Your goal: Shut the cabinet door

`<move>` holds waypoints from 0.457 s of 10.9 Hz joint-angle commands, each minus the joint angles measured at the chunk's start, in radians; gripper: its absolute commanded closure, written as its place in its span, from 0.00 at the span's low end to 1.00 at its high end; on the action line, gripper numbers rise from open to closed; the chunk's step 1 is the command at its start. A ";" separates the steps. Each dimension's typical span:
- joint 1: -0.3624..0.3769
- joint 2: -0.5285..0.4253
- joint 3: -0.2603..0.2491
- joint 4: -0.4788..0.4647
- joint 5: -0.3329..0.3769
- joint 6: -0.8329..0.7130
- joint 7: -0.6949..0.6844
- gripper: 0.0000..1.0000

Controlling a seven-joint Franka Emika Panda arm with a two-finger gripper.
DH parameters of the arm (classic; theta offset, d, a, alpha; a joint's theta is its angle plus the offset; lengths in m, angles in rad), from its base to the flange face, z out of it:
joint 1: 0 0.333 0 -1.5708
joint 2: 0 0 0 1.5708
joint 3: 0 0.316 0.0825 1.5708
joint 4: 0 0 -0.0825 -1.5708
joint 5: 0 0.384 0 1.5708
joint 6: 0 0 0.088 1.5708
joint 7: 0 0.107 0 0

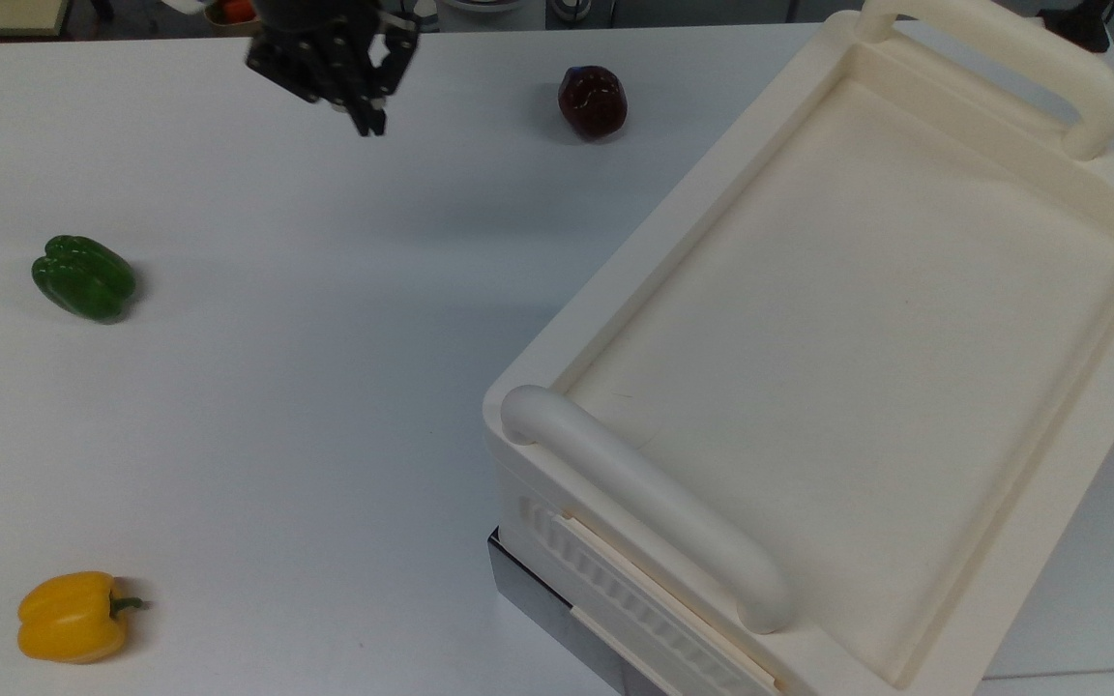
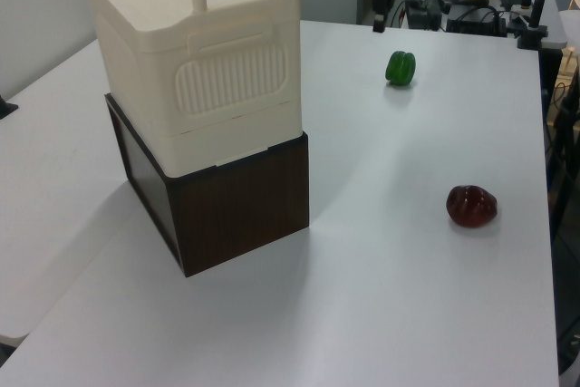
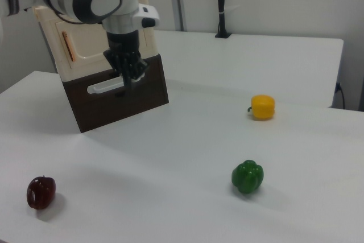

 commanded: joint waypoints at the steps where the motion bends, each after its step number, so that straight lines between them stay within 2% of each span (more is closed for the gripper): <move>1: -0.007 -0.080 -0.044 -0.033 -0.087 -0.089 0.127 0.00; 3: 0.008 -0.080 -0.032 -0.032 -0.210 -0.158 0.135 0.00; 5: 0.012 -0.083 -0.030 -0.032 -0.229 -0.161 0.135 0.00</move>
